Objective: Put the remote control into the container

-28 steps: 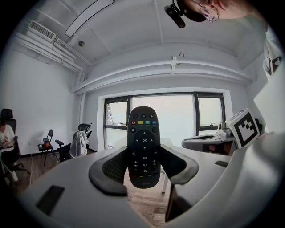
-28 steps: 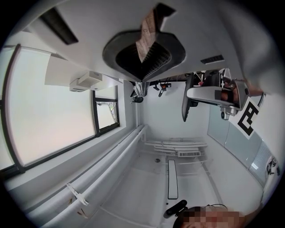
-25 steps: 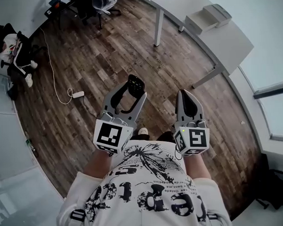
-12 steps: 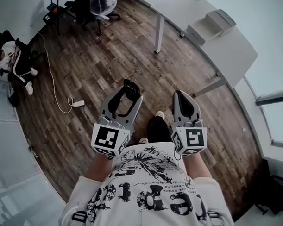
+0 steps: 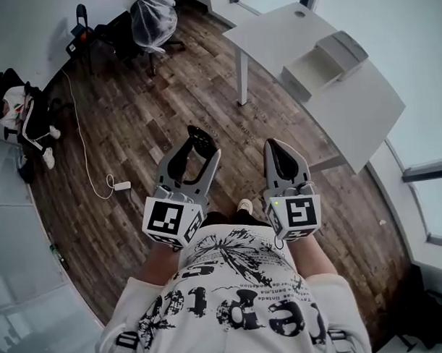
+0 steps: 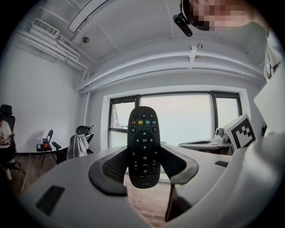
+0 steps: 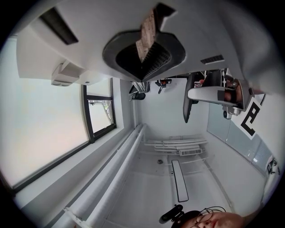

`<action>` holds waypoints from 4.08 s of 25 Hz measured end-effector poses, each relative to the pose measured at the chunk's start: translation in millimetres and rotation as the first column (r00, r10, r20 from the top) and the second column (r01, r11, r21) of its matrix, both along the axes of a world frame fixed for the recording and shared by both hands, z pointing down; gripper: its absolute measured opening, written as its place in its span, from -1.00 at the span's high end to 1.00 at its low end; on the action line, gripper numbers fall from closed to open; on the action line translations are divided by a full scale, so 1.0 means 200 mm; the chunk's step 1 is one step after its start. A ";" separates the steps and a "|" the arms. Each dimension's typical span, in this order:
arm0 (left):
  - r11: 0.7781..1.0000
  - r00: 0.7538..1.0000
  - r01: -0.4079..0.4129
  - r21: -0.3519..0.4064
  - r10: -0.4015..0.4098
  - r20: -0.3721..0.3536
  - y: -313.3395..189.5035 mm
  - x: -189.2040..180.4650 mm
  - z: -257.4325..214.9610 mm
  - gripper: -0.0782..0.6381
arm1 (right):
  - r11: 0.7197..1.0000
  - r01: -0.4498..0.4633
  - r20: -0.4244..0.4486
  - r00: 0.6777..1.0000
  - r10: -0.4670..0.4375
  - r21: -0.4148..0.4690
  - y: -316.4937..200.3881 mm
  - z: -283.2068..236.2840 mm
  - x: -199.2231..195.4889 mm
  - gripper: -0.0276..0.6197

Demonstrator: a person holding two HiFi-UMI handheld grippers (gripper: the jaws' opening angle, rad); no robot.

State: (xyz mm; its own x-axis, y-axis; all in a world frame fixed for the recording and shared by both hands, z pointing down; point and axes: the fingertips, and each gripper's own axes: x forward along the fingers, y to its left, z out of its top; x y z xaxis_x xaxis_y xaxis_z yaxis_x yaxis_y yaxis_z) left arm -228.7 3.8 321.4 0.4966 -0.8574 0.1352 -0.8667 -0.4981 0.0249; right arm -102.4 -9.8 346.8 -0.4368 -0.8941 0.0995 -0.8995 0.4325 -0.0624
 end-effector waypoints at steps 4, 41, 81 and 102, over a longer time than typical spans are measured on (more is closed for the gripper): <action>0.999 0.999 -0.051 -0.011 0.051 0.001 -0.15 0.19 0.03 0.13 | 0.999 -0.045 0.006 0.999 0.045 -0.016 -0.12 0.03 0.18 0.91; 0.704 0.712 -0.694 -0.152 0.702 -0.005 -2.07 1.33 0.20 0.13 | 0.698 -0.702 -0.009 0.706 0.708 -0.144 -1.55 0.18 1.21 0.91; 0.503 0.600 -0.422 -0.754 0.778 0.184 -2.10 2.03 1.50 0.13 | 0.635 -0.632 -0.003 0.710 0.704 -0.443 -1.71 0.87 1.84 0.91; 0.490 0.513 -0.422 -0.763 0.823 0.245 -2.06 2.10 1.66 0.13 | 0.535 -0.687 -0.024 0.625 0.781 -0.491 -1.56 0.95 1.87 0.91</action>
